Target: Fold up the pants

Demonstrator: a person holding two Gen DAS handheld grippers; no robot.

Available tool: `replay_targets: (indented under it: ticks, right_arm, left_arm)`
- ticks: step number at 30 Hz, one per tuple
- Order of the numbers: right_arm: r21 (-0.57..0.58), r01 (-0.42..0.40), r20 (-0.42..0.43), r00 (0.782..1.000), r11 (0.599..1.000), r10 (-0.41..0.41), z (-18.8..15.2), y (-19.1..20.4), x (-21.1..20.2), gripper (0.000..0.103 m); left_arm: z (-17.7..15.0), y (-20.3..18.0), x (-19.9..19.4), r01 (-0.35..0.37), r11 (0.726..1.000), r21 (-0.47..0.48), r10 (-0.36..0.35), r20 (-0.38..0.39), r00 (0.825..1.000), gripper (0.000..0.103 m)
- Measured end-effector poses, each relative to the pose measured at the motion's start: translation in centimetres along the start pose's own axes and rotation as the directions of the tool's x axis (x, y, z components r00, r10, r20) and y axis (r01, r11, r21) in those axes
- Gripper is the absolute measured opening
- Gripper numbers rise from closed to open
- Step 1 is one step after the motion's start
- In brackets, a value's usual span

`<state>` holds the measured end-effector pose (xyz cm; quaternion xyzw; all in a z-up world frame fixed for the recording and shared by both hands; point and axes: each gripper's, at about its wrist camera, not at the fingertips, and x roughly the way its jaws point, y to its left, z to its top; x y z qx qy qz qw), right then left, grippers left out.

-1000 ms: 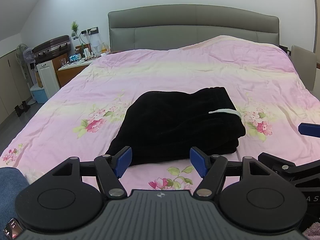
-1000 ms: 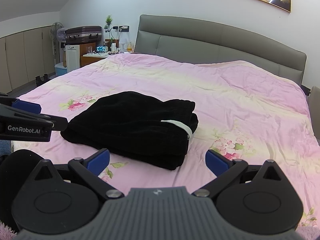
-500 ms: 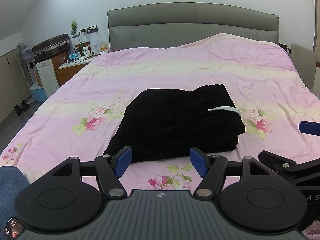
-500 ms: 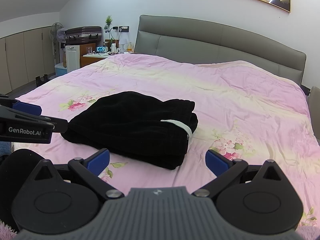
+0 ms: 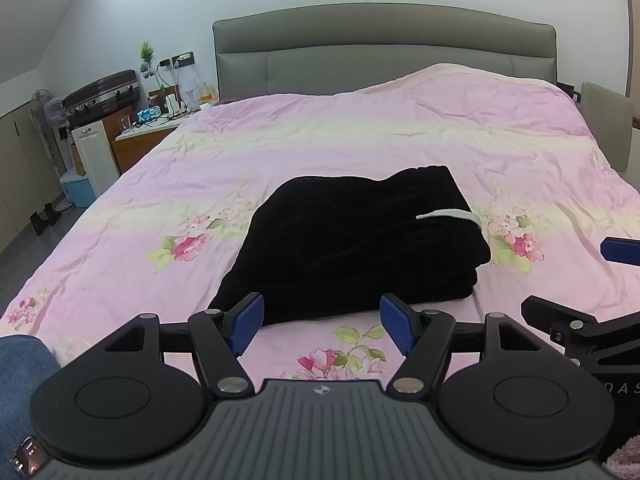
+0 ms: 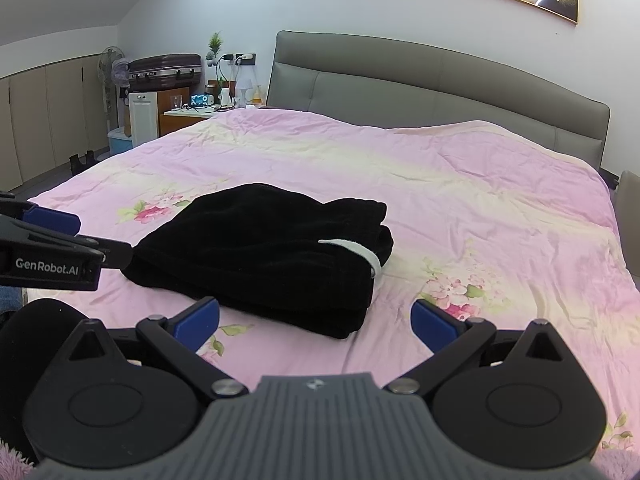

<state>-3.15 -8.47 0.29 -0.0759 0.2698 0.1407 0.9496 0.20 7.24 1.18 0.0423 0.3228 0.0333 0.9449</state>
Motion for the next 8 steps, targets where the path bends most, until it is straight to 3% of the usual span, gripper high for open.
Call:
replay_targets:
  ticks: [8]
  right_arm:
    - [0.002,-0.001,0.0,1.0,1.0,0.001,-0.04,0.01,0.04,0.098]
  left_arm:
    - [-0.04,-0.07,-0.1,-0.001,1.0,0.0,0.001,0.003,1.0,0.078]
